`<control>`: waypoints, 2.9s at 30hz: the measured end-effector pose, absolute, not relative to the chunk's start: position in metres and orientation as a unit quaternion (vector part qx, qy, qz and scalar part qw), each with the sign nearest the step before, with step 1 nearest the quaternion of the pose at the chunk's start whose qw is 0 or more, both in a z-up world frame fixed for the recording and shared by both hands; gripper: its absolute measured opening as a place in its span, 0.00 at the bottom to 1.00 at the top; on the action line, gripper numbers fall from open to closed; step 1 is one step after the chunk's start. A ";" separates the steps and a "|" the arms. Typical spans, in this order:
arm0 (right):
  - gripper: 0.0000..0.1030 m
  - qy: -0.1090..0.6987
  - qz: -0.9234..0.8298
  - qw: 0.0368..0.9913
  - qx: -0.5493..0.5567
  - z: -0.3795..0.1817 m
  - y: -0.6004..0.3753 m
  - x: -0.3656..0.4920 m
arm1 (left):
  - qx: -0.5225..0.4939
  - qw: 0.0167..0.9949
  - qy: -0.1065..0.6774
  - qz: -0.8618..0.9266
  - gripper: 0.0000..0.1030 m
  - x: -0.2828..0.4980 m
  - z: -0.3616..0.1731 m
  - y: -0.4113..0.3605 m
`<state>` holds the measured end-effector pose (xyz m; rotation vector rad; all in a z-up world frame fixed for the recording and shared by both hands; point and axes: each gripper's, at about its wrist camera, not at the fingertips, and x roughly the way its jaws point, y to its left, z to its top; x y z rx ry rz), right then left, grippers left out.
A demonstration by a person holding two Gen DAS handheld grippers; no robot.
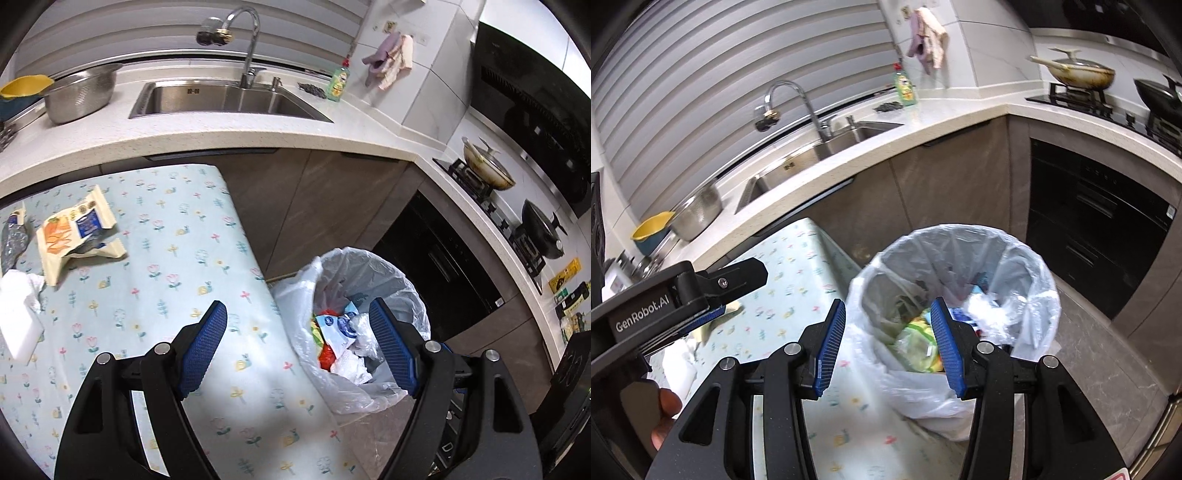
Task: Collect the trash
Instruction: 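Move both grippers back over the white sponge and wet wipe, then grasp the white sponge block with the left gripper while the right gripper grasps the wet wipe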
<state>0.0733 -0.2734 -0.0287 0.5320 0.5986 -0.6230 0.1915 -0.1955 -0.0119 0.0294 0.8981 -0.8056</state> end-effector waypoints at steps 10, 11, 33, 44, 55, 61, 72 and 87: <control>0.46 0.297 -0.260 0.890 0.227 -0.017 -0.223 0.110 | -0.027 0.844 0.418 -0.335 0.73 0.222 -0.005 -0.125; 0.46 0.299 -0.255 0.892 0.224 -0.016 -0.217 0.115 | -0.030 0.846 0.417 -0.330 0.73 0.224 -0.004 -0.118; 0.49 0.345 -0.156 0.908 0.180 -0.029 -0.110 0.206 | -0.124 0.870 0.452 -0.155 0.84 0.288 -0.055 0.055; 0.49 0.369 -0.136 0.902 0.177 -0.053 -0.099 0.248 | -0.147 0.849 0.498 -0.098 0.84 0.321 -0.099 0.061; 0.49 0.386 -0.128 0.896 0.180 -0.073 -0.103 0.277 | -0.129 0.835 0.531 -0.068 0.82 0.345 -0.134 0.058; 0.49 0.394 -0.097 0.895 0.185 -0.079 -0.082 0.295 | -0.135 0.832 0.528 -0.104 0.72 0.334 -0.129 0.085; 0.49 0.411 -0.028 0.894 0.175 -0.088 -0.021 0.326 | -0.157 0.828 0.529 -0.104 0.71 0.320 -0.127 0.148; 0.49 0.442 0.071 0.883 0.144 -0.095 0.066 0.339 | -0.121 0.829 0.530 -0.131 0.72 0.284 -0.131 0.222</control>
